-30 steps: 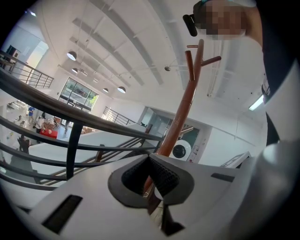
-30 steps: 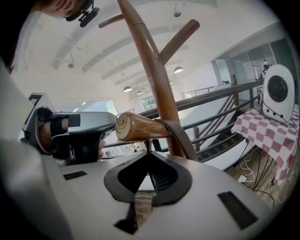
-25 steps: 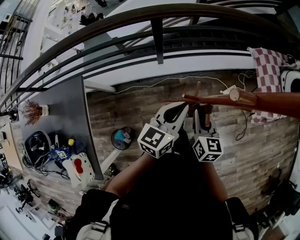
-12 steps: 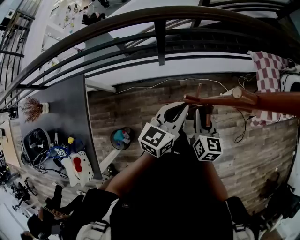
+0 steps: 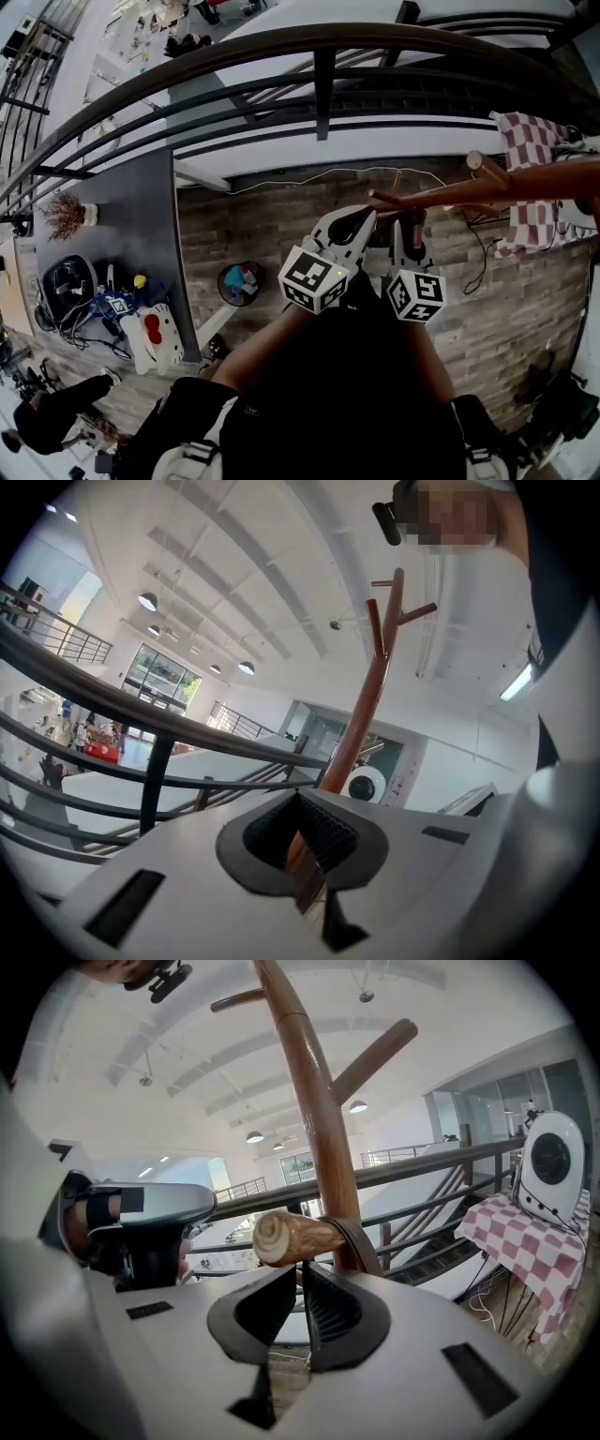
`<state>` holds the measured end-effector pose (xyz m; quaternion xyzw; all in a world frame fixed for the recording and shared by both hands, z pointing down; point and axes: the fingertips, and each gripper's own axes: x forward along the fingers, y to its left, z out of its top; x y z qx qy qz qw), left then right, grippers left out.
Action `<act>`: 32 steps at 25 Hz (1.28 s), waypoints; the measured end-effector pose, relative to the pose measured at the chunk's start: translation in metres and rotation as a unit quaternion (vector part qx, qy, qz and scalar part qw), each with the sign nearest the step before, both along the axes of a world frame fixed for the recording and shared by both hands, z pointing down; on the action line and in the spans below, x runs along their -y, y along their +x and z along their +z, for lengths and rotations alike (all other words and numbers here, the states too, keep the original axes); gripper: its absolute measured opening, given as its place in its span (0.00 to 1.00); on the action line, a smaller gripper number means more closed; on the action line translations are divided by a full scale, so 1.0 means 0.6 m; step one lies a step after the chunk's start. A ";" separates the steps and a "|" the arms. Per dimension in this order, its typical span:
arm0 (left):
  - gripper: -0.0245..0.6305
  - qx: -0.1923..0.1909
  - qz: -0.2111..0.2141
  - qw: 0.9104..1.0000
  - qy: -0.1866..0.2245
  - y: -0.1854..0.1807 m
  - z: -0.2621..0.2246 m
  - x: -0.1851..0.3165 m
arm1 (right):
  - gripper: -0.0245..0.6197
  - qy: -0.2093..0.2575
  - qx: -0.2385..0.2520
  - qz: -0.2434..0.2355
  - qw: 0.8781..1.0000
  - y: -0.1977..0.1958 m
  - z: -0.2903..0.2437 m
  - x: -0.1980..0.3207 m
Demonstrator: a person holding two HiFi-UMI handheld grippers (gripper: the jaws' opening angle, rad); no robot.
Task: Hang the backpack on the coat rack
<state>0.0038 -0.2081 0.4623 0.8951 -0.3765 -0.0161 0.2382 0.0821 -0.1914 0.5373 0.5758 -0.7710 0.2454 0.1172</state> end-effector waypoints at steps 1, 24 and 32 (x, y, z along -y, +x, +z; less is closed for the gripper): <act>0.05 -0.001 -0.001 1.000 0.002 -0.002 -0.002 -0.002 | 0.08 0.000 -0.002 0.003 1.000 0.001 -0.001 -0.002; 0.05 -0.014 -0.013 1.000 0.024 -0.042 -0.032 -0.070 | 0.06 0.017 -0.008 0.015 1.000 -0.022 -0.036 -0.074; 0.05 -0.002 -0.035 0.999 0.028 -0.045 -0.031 -0.085 | 0.06 0.030 -0.010 -0.011 0.999 -0.027 -0.059 -0.084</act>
